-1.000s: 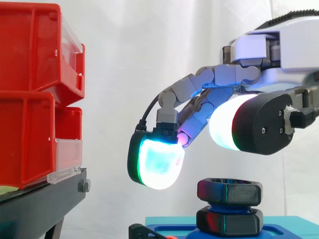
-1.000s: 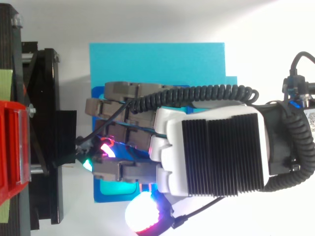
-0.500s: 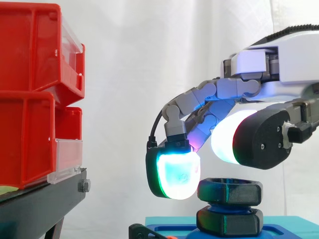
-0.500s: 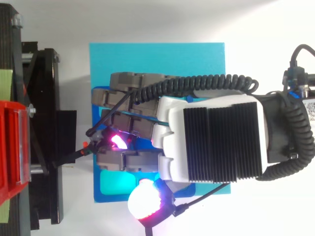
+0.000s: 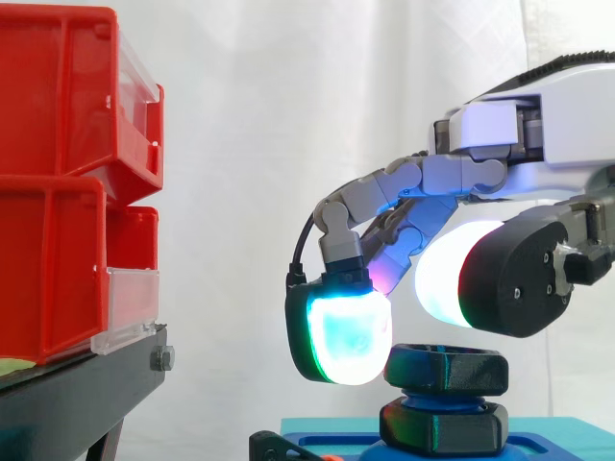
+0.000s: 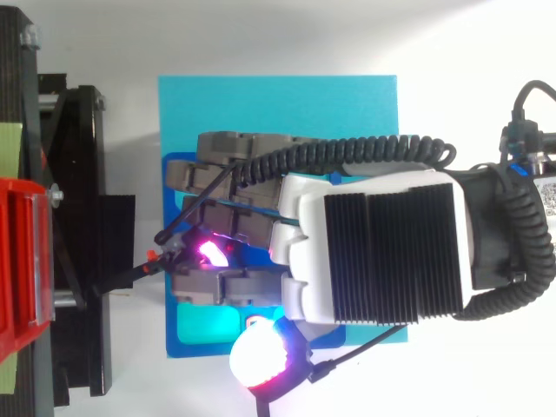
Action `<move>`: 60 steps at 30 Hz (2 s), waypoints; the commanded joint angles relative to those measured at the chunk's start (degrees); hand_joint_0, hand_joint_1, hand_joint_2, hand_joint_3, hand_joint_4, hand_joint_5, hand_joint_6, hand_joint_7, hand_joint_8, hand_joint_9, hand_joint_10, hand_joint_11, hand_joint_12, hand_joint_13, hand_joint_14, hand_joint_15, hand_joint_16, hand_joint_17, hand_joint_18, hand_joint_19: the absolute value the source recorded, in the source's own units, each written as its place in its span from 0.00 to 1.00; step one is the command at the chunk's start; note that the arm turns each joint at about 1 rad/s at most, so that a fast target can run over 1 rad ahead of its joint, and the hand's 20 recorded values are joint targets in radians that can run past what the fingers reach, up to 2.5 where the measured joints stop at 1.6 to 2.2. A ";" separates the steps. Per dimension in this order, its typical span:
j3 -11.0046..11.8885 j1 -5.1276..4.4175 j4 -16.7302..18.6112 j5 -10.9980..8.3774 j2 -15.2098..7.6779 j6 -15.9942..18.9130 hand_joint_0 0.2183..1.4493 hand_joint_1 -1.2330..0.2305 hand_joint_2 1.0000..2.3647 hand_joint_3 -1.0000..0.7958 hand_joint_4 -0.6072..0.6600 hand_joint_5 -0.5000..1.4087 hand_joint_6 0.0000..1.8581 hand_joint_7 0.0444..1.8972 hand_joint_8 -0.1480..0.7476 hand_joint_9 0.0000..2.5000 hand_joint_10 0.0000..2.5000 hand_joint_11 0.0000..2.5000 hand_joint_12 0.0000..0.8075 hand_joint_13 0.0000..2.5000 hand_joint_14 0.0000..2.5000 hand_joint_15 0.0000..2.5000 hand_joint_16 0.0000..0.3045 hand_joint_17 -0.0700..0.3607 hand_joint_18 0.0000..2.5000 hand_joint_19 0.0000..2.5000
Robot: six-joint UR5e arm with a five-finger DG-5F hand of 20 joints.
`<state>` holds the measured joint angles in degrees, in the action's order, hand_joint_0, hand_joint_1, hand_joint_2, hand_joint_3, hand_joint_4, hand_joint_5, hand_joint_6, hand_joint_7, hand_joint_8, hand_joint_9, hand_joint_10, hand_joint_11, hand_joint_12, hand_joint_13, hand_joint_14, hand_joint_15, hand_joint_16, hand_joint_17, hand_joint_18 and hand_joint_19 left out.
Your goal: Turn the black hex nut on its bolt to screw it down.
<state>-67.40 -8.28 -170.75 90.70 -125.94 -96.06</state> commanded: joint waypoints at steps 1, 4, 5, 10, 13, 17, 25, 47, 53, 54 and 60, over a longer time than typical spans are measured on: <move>-0.01 0.28 -0.72 0.01 -0.01 0.00 0.26 0.73 0.00 0.28 0.59 0.27 0.27 0.74 0.45 0.33 0.00 0.00 0.38 0.26 0.00 0.02 0.14 0.39 0.22 0.14; -0.01 0.90 -0.98 0.18 -0.01 0.00 0.26 0.73 0.00 0.28 0.60 0.27 0.27 0.74 0.46 0.33 0.00 0.00 0.38 0.26 0.00 0.02 0.14 0.39 0.22 0.14; -0.01 1.25 -0.90 0.54 -0.01 -0.09 0.26 0.73 0.00 0.28 0.60 0.27 0.27 0.74 0.45 0.33 0.00 0.00 0.38 0.25 0.00 0.02 0.14 0.39 0.22 0.14; -0.01 2.74 -0.81 2.91 0.08 -0.97 0.26 0.73 0.00 0.28 0.61 0.27 0.27 0.74 0.45 0.33 0.00 0.01 0.38 0.25 0.00 0.02 0.14 0.39 0.22 0.14; -0.01 3.71 -0.81 3.96 -0.01 -1.32 0.25 0.73 0.00 0.28 0.61 0.27 0.27 0.74 0.46 0.33 0.00 0.00 0.38 0.25 0.00 0.02 0.14 0.39 0.23 0.14; -0.01 5.03 -0.63 5.11 -0.01 -1.58 0.25 0.73 0.00 0.28 0.60 0.27 0.27 0.74 0.46 0.33 0.00 0.00 0.38 0.25 0.00 0.02 0.14 0.39 0.22 0.15; 2.10 5.82 -1.34 6.16 0.08 -1.85 0.25 0.76 0.00 0.28 0.60 0.26 0.27 0.73 0.46 0.33 0.00 0.01 0.38 0.26 0.00 0.02 0.15 0.39 0.22 0.15; 3.85 -2.44 -2.13 -0.78 -0.01 1.49 0.25 0.76 0.00 0.28 0.61 0.25 0.27 0.59 0.46 0.32 0.00 0.00 0.39 0.25 0.00 0.03 0.15 0.40 0.22 0.15; 2.27 -2.80 -1.86 -0.87 -0.01 1.49 0.25 0.76 0.00 0.28 0.59 0.24 0.27 0.57 0.45 0.32 0.00 0.00 0.39 0.25 0.00 0.03 0.15 0.40 0.22 0.15; 2.01 -2.80 -1.78 -0.87 -0.01 1.49 0.25 0.76 0.00 0.28 0.59 0.24 0.27 0.57 0.45 0.32 0.00 0.00 0.39 0.25 0.00 0.03 0.15 0.40 0.22 0.15; 1.13 -2.80 -1.34 -0.78 -0.01 1.49 0.25 0.75 0.00 0.28 0.58 0.24 0.27 0.57 0.45 0.32 0.00 0.00 0.39 0.25 0.00 0.03 0.15 0.40 0.22 0.15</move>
<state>-65.97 -11.05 -172.07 89.91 -125.95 -94.57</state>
